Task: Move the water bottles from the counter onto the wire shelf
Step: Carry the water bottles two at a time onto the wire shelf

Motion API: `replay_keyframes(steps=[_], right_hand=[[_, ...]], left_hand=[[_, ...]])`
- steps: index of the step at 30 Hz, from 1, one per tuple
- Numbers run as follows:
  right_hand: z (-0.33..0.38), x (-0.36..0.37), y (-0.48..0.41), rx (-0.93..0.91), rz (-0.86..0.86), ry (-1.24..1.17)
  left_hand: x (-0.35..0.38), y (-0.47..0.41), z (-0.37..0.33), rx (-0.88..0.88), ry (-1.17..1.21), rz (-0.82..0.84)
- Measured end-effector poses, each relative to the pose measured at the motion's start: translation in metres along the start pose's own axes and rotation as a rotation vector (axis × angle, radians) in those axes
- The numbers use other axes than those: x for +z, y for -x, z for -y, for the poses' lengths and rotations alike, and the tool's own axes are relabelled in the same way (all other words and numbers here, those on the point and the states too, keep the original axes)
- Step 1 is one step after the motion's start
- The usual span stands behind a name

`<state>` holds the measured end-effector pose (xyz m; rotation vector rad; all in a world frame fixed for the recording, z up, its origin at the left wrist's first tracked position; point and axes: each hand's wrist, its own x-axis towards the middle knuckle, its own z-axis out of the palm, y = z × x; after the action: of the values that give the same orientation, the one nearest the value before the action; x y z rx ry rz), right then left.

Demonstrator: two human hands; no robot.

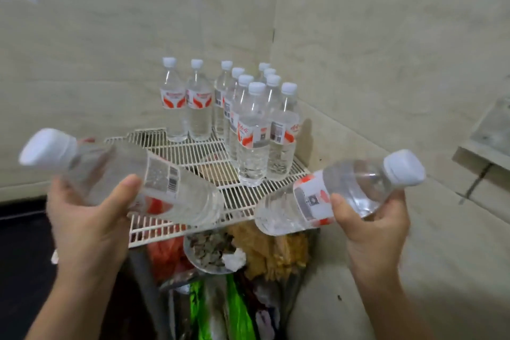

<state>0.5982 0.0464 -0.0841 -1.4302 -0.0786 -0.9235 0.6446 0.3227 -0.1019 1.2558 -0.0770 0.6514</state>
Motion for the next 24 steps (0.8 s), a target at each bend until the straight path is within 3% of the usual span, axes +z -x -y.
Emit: replay_keyframes(steps=[4, 13, 24], right_hand=[[-0.010, 0.042, -0.028, 0.001, 0.099, -0.094], [-0.053, 0.168, -0.049, -0.015, 0.377, 0.123], [-0.113, 0.299, -0.109, 0.108, 0.194, 0.421]], left_hand=[[0.025, -0.027, -0.015, 0.134, -0.015, -0.025], [0.039, -0.118, 0.016, 0.058, -0.184, 0.121], [0.054, -0.235, 0.072, 0.024, -0.320, 0.133]])
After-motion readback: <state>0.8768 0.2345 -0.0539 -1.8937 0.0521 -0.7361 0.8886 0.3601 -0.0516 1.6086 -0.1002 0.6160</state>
